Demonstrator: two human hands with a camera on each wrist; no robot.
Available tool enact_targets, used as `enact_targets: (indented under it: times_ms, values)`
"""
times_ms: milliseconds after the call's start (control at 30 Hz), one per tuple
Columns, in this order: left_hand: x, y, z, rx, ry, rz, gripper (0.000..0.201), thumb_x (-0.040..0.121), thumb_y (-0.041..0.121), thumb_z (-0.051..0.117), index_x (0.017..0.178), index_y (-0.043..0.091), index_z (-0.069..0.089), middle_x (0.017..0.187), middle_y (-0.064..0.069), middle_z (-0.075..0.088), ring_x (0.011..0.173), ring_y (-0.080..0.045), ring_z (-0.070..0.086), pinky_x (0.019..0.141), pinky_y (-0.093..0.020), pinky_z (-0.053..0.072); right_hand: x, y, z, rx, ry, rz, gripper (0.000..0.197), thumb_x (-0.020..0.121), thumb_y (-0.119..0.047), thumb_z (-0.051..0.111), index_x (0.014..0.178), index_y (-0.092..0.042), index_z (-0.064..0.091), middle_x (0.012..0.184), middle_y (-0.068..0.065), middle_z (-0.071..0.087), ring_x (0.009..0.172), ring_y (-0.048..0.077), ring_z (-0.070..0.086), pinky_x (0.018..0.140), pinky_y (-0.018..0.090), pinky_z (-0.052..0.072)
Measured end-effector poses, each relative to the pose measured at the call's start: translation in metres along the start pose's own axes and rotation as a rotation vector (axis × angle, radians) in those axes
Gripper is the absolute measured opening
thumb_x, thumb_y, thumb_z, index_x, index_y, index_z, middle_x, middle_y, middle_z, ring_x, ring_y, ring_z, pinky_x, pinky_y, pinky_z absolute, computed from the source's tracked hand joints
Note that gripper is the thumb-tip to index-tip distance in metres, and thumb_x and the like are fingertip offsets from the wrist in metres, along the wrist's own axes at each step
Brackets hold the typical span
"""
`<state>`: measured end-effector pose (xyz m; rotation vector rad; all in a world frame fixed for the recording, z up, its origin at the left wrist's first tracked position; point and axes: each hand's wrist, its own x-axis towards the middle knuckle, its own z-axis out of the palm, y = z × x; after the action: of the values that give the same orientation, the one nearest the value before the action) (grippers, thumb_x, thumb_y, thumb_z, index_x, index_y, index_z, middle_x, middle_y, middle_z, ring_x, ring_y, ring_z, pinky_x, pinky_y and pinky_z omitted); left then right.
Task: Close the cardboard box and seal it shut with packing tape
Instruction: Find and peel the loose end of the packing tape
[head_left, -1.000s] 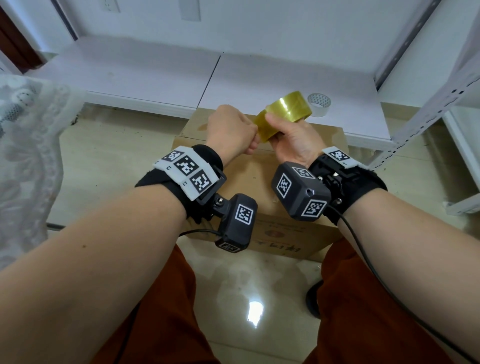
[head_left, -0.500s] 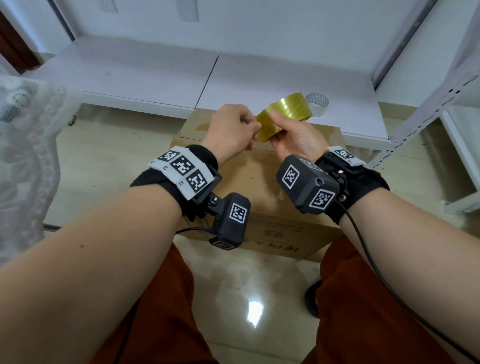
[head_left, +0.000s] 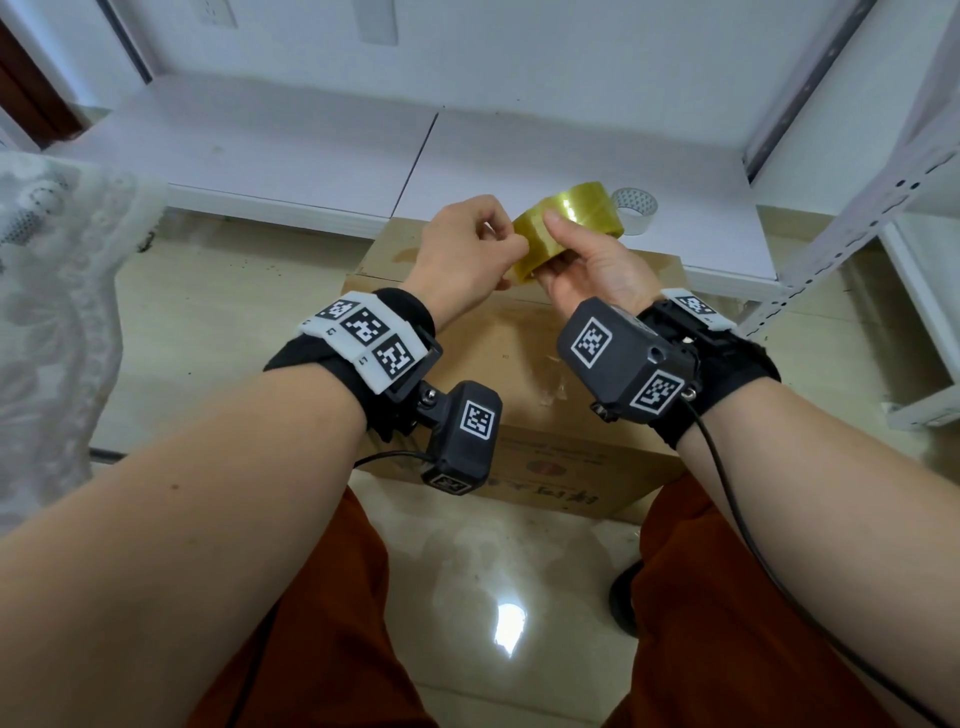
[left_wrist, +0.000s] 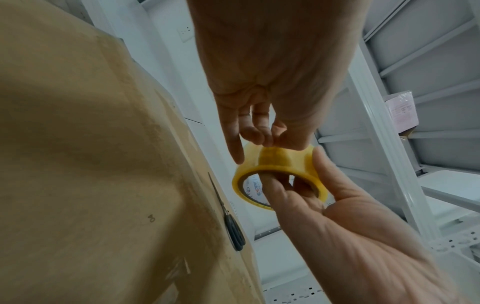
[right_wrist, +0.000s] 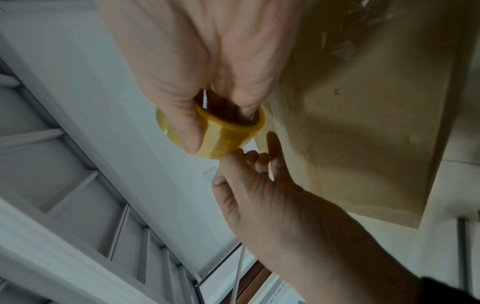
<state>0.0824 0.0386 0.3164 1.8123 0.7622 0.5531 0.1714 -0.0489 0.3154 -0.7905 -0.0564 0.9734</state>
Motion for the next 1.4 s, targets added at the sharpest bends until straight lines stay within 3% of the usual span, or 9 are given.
enact_targets:
  times_ms: [167, 300, 400, 467, 633, 833, 1067, 1233, 1400]
  values:
    - [0.001, 0.001, 0.003, -0.155, 0.036, -0.021, 0.014, 0.086, 0.005, 0.058, 0.075, 0.011, 0.053, 0.073, -0.002, 0.051, 0.059, -0.009, 0.052, 0.07, -0.034, 0.061, 0.001, -0.002, 0.004, 0.043, -0.001, 0.026, 0.005, 0.091, 0.002, 0.055, 0.097, 0.0, 0.055, 0.09, 0.016, 0.065, 0.08, 0.025, 0.067, 0.07, 0.034, 0.059]
    - [0.002, 0.0, 0.005, -0.209, 0.066, -0.03, 0.003, 0.088, 0.006, 0.062, 0.089, 0.008, 0.061, 0.078, -0.007, 0.062, 0.066, -0.017, 0.064, 0.076, -0.038, 0.06, 0.0, -0.007, 0.005, 0.07, 0.037, 0.006, 0.001, 0.092, 0.001, 0.055, 0.091, 0.001, 0.055, 0.072, 0.013, 0.07, 0.079, 0.024, 0.065, 0.083, 0.035, 0.054]
    - [0.003, -0.001, 0.005, -0.201, 0.093, -0.024, 0.018, 0.086, 0.009, 0.068, 0.103, 0.007, 0.068, 0.086, -0.008, 0.069, 0.079, -0.023, 0.071, 0.079, -0.037, 0.06, 0.0, -0.008, 0.004, 0.091, 0.069, 0.0, 0.003, 0.092, 0.0, 0.055, 0.09, 0.001, 0.054, 0.069, 0.014, 0.07, 0.081, 0.025, 0.064, 0.093, 0.039, 0.049]
    - [0.003, -0.001, 0.006, -0.188, 0.113, -0.012, 0.014, 0.084, 0.01, 0.07, 0.097, 0.01, 0.072, 0.087, -0.006, 0.072, 0.082, -0.022, 0.072, 0.08, -0.036, 0.059, 0.001, -0.008, 0.003, 0.098, 0.085, -0.016, 0.002, 0.092, 0.001, 0.056, 0.09, 0.0, 0.054, 0.073, 0.014, 0.069, 0.081, 0.026, 0.064, 0.092, 0.039, 0.049]
    - [0.001, -0.001, 0.012, -0.143, 0.13, -0.014, 0.013, 0.079, 0.012, 0.076, 0.091, 0.007, 0.076, 0.082, -0.006, 0.074, 0.077, -0.021, 0.072, 0.077, -0.034, 0.06, 0.003, -0.005, 0.0, 0.049, 0.088, -0.024, 0.004, 0.092, 0.001, 0.056, 0.088, 0.0, 0.056, 0.067, 0.012, 0.07, 0.08, 0.025, 0.065, 0.075, 0.034, 0.054]
    - [0.004, -0.001, 0.006, -0.17, 0.15, -0.077, 0.006, 0.083, 0.008, 0.074, 0.077, 0.008, 0.072, 0.071, -0.01, 0.07, 0.066, -0.02, 0.07, 0.073, -0.035, 0.061, 0.001, 0.0, 0.002, 0.045, 0.062, -0.027, 0.004, 0.092, 0.003, 0.054, 0.093, 0.0, 0.055, 0.086, 0.014, 0.066, 0.082, 0.025, 0.064, 0.078, 0.034, 0.054]
    - [0.003, 0.0, 0.006, -0.039, 0.126, -0.057, 0.021, 0.082, 0.01, 0.064, 0.063, 0.017, 0.068, 0.068, -0.008, 0.071, 0.072, -0.023, 0.072, 0.08, -0.037, 0.059, -0.001, -0.002, 0.003, 0.009, 0.059, 0.009, 0.005, 0.093, 0.001, 0.054, 0.088, 0.0, 0.056, 0.064, 0.011, 0.071, 0.08, 0.025, 0.065, 0.085, 0.037, 0.052]
    - [0.001, 0.003, 0.004, -0.103, 0.101, -0.074, 0.018, 0.084, 0.005, 0.062, 0.068, 0.01, 0.068, 0.066, -0.007, 0.067, 0.065, -0.019, 0.068, 0.075, -0.031, 0.06, -0.002, -0.007, 0.005, -0.017, 0.046, 0.03, 0.006, 0.094, -0.002, 0.053, 0.089, -0.001, 0.055, 0.067, 0.012, 0.071, 0.08, 0.024, 0.065, 0.084, 0.037, 0.053]
    - [0.002, 0.004, 0.004, -0.246, 0.05, -0.135, 0.014, 0.089, 0.007, 0.065, 0.075, 0.008, 0.067, 0.072, -0.008, 0.066, 0.068, -0.017, 0.066, 0.078, -0.03, 0.059, -0.003, -0.012, 0.005, 0.004, 0.061, 0.028, 0.006, 0.094, -0.003, 0.053, 0.09, 0.0, 0.055, 0.084, 0.015, 0.066, 0.084, 0.026, 0.064, 0.097, 0.04, 0.048]
